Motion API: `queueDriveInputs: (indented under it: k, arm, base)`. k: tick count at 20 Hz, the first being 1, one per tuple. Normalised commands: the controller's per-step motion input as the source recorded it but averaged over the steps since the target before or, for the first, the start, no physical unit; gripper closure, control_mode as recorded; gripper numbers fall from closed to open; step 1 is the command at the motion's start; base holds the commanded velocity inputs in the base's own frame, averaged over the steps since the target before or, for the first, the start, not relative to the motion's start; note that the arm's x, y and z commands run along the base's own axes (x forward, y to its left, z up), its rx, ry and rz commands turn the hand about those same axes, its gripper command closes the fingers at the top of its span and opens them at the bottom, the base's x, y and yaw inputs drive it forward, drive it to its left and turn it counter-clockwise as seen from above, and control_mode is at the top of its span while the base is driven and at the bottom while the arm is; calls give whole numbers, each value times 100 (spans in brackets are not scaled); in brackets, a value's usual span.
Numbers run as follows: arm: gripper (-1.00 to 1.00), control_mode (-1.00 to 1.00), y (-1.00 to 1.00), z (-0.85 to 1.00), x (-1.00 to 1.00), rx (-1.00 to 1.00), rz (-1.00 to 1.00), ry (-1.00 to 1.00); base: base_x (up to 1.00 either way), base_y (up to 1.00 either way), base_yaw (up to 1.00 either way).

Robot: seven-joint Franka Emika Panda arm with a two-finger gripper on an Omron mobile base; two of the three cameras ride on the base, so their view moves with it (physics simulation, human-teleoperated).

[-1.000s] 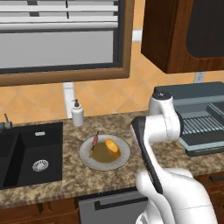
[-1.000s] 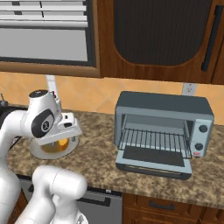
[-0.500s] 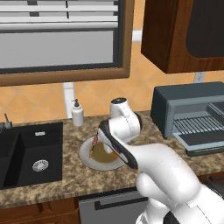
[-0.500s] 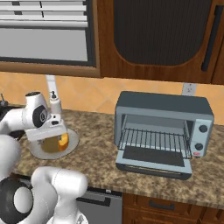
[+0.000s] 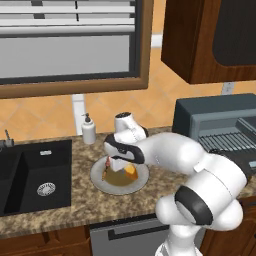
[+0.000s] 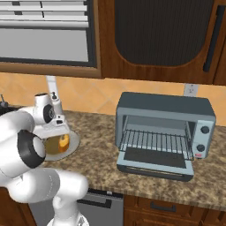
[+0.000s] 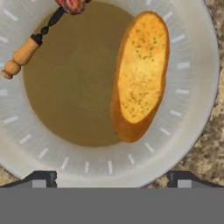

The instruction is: Pick up the kebab skewer and baguette bread, and place them inside the toaster oven. Close the toaster oven door and start by setting the timer.

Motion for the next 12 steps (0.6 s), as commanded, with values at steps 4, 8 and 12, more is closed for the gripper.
queueDriveInputs:
  k: [4,8,12]
  arm:
    - [-100,-100,-9,-62,37,0,0,1]
    - [-100,-100,-12,-48,14,0,0,-4]
    - [-100,-100,0,-35,25,0,0,-8]
  base:
    - [0,0,0]
    - [0,0,0]
    - [0,0,0]
